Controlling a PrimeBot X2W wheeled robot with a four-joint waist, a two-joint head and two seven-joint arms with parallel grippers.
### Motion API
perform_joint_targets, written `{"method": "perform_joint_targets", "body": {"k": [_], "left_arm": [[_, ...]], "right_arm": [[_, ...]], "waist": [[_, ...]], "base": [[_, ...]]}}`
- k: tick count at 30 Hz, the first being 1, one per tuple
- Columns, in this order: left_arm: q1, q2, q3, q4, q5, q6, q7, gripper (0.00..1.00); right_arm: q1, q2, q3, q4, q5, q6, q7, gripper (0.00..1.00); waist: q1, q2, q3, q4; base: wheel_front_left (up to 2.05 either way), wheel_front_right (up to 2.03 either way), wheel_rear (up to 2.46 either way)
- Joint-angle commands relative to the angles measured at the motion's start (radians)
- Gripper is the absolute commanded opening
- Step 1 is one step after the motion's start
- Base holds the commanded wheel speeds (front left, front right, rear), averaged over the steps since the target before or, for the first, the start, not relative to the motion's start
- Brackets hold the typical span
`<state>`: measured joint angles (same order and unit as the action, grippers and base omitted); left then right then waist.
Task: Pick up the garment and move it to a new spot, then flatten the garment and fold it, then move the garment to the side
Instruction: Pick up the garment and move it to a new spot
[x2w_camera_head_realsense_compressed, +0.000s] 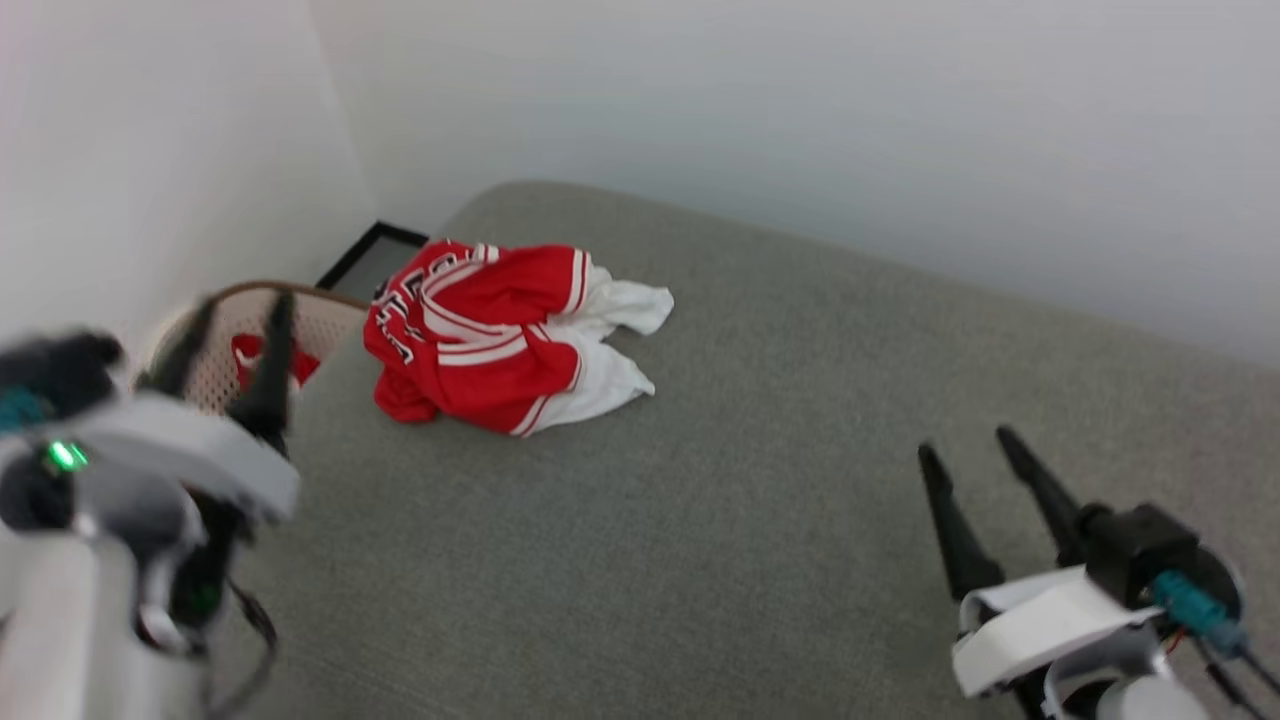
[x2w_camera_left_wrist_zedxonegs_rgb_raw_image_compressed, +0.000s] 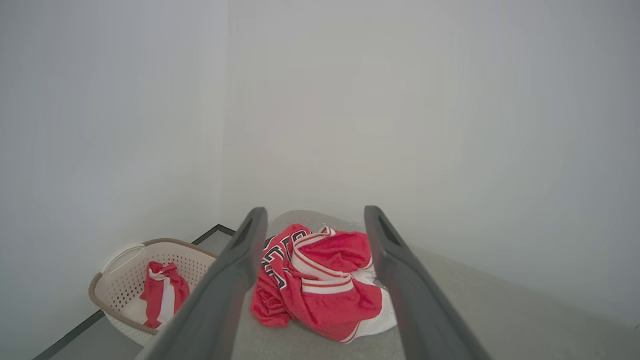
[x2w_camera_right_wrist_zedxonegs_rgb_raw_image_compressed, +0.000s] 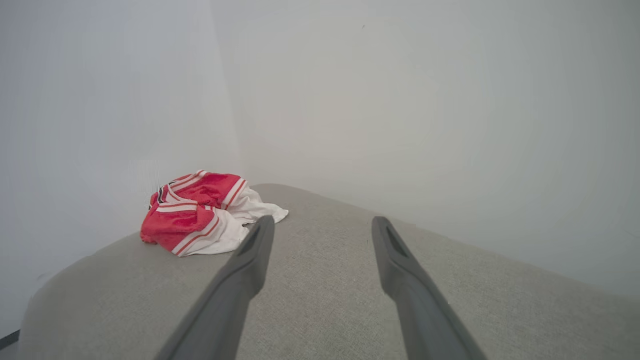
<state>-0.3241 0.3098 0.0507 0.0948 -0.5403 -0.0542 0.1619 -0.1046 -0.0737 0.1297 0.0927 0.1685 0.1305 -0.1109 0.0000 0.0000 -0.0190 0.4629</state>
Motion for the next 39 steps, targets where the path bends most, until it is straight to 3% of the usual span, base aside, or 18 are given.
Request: {"method": "perform_joint_targets", "body": {"k": [1, 9, 17, 24, 29, 38, 39], "left_arm": [[-0.073, 0.020, 0.012, 0.030, -0.017, -0.012, 0.013, 1.00], [-0.322, 0.077, -0.005, 0.229, -0.075, -0.036, 0.145, 1.00], [-0.513, 0.102, -0.052, 0.453, -0.126, -0.060, 0.280, 1.00], [-0.624, 0.130, -0.094, 0.668, -0.118, -0.044, 0.419, 1.00], [-0.671, 0.136, -0.121, 0.800, -0.091, -0.018, 0.441, 1.00], [-0.692, 0.092, -0.168, 0.972, -0.082, -0.036, 0.453, 1.00], [-0.695, 0.090, -0.170, 0.987, -0.081, -0.038, 0.450, 0.77]], "right_arm": [[-0.024, -0.016, -0.008, -0.032, -0.012, 0.000, 0.019, 1.00], [-0.089, -0.072, -0.026, -0.185, -0.032, 0.000, 0.101, 1.00], [-0.121, -0.091, -0.034, -0.288, -0.035, 0.000, 0.147, 1.00], [-0.139, -0.095, -0.028, -0.342, -0.034, 0.000, 0.179, 1.00], [-0.149, -0.097, -0.031, -0.364, -0.028, 0.000, 0.195, 1.00], [-0.149, -0.095, -0.040, -0.379, -0.021, 0.000, 0.211, 1.00], [-0.149, -0.094, -0.039, -0.379, -0.021, 0.000, 0.212, 1.00]], "waist": [[0.0000, 0.0000, 0.176, -0.091], [0.0000, 0.0000, 0.378, -0.171], [0.0000, 0.0000, 0.502, -0.220], [0.0000, 0.0000, 0.558, -0.250], [0.0000, 0.0000, 0.574, -0.264], [0.0000, 0.0000, 0.575, -0.268], [0.0000, 0.0000, 0.572, -0.267]], "base": [[0.00, 0.00, 0.00], [0.00, 0.00, 0.00], [0.00, 0.00, 0.00], [0.00, 0.00, 0.00], [0.00, 0.00, 0.00], [0.00, 0.00, 0.00], [0.00, 0.00, 0.00]]}}
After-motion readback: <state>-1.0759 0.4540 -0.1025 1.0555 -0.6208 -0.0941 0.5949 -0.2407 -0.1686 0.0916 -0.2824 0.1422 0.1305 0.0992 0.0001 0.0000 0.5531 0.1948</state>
